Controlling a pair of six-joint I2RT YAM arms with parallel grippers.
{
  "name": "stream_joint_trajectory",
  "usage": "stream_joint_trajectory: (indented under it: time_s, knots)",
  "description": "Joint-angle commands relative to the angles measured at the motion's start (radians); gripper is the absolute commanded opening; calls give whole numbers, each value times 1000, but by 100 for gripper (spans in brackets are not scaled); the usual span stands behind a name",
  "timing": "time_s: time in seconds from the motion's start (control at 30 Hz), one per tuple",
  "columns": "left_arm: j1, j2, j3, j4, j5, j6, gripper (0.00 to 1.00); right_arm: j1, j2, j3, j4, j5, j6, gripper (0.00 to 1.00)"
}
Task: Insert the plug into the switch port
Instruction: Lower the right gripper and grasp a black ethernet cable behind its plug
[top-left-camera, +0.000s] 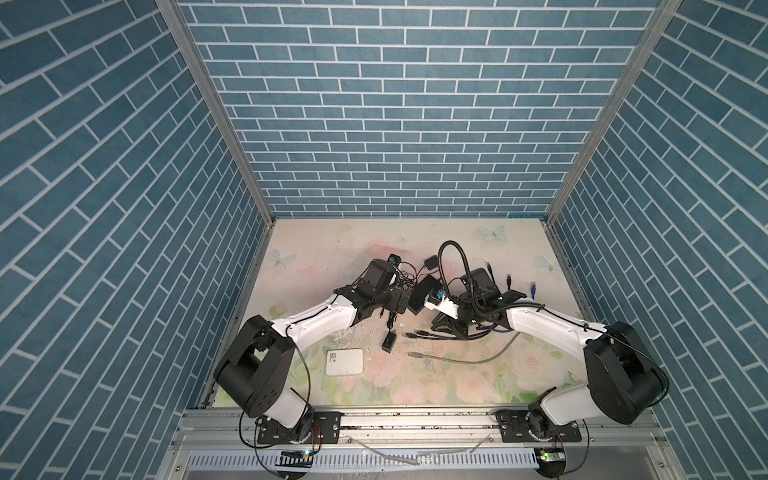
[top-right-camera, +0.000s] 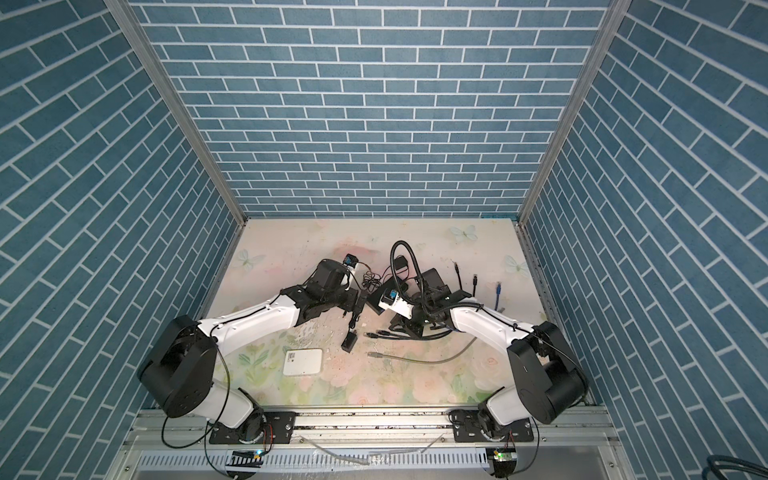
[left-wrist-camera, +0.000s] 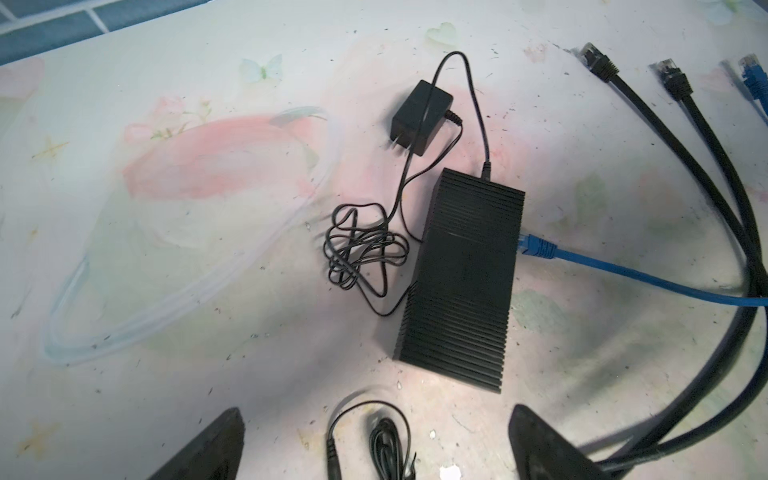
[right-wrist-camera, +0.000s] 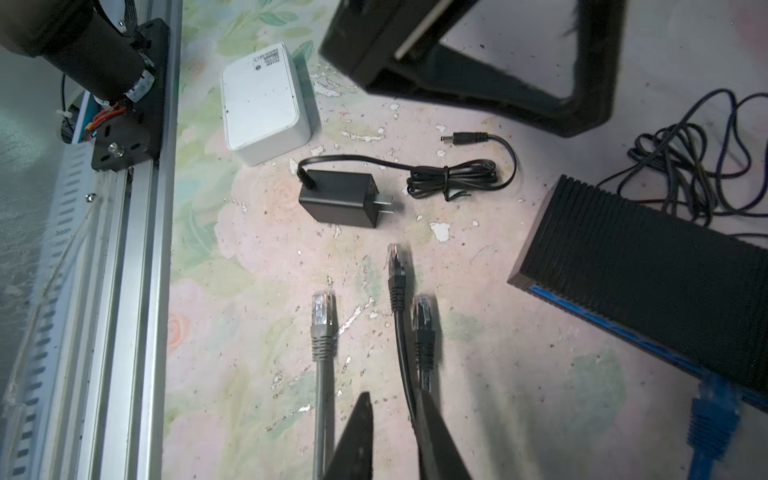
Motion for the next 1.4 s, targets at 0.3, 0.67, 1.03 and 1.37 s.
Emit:
stream_joint_trajectory:
  time_s: [0.3, 0.67, 1.03, 1.37]
  knots:
    - [49, -125, -112, 96, -24, -35, 100, 42, 110, -31, 141, 65, 200, 11]
    - [50, -124, -128, 106, -14, -45, 100, 65, 189, -54, 217, 74, 238, 10]
    - [50, -114, -126, 104, -9, -47, 100, 79, 219, -64, 211, 72, 214, 9]
    - [50, -100, -120, 106, -1, -49, 100, 96, 240, -63, 192, 161, 201, 7]
